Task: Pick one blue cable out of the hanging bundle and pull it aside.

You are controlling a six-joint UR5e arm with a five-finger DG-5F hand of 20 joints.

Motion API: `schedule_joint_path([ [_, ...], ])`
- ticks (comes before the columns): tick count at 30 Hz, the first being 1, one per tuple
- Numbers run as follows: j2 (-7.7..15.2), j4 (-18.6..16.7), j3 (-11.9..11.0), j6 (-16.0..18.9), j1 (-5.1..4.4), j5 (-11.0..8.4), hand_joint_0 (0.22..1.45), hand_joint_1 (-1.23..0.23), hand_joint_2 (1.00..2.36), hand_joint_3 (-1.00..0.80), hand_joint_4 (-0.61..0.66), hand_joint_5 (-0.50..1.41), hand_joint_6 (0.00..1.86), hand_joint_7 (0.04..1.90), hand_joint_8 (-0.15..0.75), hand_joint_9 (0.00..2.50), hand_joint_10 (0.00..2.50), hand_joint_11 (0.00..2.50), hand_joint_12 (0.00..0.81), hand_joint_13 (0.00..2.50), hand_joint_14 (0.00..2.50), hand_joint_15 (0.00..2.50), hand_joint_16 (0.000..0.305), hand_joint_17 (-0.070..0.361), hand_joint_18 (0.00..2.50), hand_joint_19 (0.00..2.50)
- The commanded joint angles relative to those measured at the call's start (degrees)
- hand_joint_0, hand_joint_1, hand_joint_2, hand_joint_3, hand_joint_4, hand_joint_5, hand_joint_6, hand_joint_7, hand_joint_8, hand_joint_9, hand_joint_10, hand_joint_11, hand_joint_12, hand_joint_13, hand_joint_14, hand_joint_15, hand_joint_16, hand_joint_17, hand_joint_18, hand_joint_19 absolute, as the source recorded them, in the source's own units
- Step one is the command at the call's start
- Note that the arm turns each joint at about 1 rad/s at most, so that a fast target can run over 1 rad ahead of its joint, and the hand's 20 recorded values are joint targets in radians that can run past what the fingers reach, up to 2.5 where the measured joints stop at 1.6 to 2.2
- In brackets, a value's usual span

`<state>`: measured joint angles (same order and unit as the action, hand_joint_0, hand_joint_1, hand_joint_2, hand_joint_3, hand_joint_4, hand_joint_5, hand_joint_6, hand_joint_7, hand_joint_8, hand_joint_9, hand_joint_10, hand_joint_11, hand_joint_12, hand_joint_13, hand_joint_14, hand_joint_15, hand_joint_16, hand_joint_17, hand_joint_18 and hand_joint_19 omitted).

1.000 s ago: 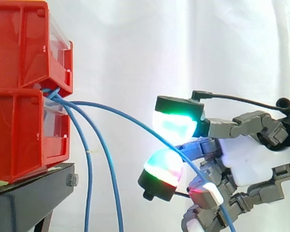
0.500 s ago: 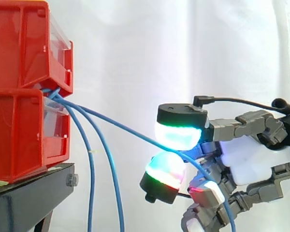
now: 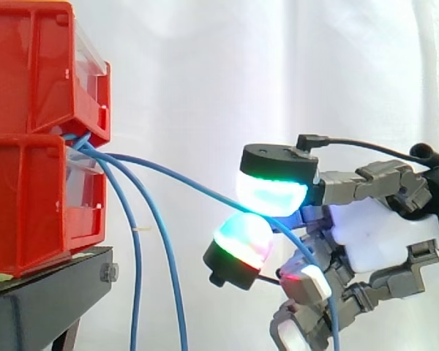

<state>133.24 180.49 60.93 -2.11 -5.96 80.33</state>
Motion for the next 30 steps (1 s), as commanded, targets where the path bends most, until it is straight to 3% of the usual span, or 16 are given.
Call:
schedule_joint_path([
  [1,0.0,0.2,-0.8,0.0,0.07,0.00,0.68,-0.85,1.02,-0.24,-0.43,-0.14,0.94,0.93,0.143,1.17,0.03,0.76,0.246,0.82,0.03,0.64,0.043,0.096,0.56,0.52],
  [10,0.0,0.3,-1.3,0.0,0.16,0.09,0.71,-0.87,1.01,-0.30,-0.47,-0.13,0.94,0.98,0.143,1.17,0.03,0.75,0.242,0.82,0.03,0.63,0.041,0.093,0.57,0.51],
  [22,0.0,0.5,-1.3,0.2,0.24,0.61,0.69,-0.87,1.02,-0.11,-0.43,-0.11,0.94,1.09,0.150,1.27,0.03,0.77,0.238,0.88,0.03,0.65,0.040,0.089,0.59,0.52],
  [30,0.0,3.3,-1.3,0.1,0.24,1.05,0.69,-0.90,1.01,-0.03,-0.42,-0.09,0.94,1.13,0.159,1.33,0.03,0.75,0.253,0.93,0.03,0.65,0.044,0.098,0.64,0.50],
])
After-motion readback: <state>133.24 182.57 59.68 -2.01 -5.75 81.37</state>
